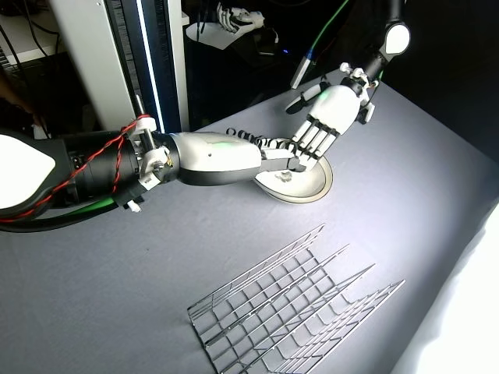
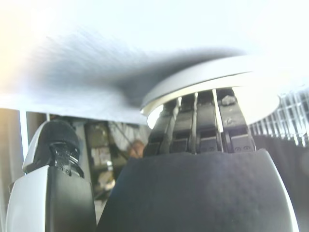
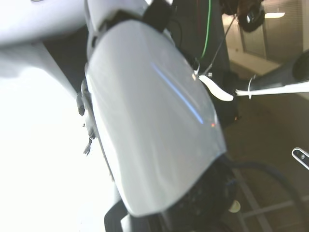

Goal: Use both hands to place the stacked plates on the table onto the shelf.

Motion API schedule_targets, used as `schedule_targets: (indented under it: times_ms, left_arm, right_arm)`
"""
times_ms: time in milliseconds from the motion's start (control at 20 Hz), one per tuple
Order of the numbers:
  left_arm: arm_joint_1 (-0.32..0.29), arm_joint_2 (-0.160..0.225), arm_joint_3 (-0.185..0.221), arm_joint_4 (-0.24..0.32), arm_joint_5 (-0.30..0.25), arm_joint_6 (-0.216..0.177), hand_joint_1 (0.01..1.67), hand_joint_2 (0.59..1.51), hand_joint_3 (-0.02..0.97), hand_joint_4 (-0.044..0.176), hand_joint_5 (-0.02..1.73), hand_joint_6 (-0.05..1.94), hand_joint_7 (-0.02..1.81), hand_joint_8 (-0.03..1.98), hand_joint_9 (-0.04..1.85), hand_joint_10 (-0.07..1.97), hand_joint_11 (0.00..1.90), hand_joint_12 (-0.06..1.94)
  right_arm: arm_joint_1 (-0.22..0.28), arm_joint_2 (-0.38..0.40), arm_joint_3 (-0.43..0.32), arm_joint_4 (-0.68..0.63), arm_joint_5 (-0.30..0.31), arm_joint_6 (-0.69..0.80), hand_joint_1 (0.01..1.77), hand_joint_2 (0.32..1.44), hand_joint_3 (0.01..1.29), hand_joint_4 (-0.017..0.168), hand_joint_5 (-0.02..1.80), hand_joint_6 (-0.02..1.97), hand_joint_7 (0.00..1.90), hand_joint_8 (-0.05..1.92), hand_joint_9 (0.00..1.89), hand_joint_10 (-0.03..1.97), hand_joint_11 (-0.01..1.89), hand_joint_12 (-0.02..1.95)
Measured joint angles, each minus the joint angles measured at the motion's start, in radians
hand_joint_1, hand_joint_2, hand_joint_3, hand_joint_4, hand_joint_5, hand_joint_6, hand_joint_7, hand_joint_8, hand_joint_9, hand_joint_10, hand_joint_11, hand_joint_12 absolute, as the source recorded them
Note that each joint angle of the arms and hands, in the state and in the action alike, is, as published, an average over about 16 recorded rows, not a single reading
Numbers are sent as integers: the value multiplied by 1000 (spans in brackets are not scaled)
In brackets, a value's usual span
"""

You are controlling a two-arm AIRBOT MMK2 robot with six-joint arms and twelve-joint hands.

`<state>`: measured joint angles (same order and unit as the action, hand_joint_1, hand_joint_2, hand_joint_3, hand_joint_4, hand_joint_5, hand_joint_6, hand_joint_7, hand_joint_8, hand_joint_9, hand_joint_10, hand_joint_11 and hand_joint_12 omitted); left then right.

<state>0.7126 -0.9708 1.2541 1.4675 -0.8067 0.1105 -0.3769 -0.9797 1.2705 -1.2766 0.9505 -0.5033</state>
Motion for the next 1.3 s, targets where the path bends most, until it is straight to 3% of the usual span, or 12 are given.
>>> schedule_targets:
  times_ms: [250,450,1050,1300]
  left_arm:
    - [-13,-31,-15,-10,26,7,18,1099,15,-10,3,-35,0,-15,48,-13,38,32]
    - [-25,-48,-25,-10,43,11,18,1102,15,-10,3,-37,0,-16,53,-11,42,38]
    - [-42,-67,-26,-1,57,12,17,1104,15,-11,2,-38,-1,-16,66,-9,50,40]
    - [-44,-70,-25,1,58,12,17,1105,15,-11,3,-38,0,-16,68,-10,51,48]
  right_arm:
    - [-15,-31,10,-23,1,2,45,1292,15,4,132,23,149,13,106,21,21,284]
    - [-28,-52,13,-44,-1,4,173,1260,15,4,122,23,144,13,102,21,21,347]
    - [-51,-119,18,-73,-64,9,901,1094,15,4,172,23,199,13,178,21,21,859]
    - [-52,-159,18,-61,-113,9,1102,1070,14,4,241,23,234,13,219,25,21,1024]
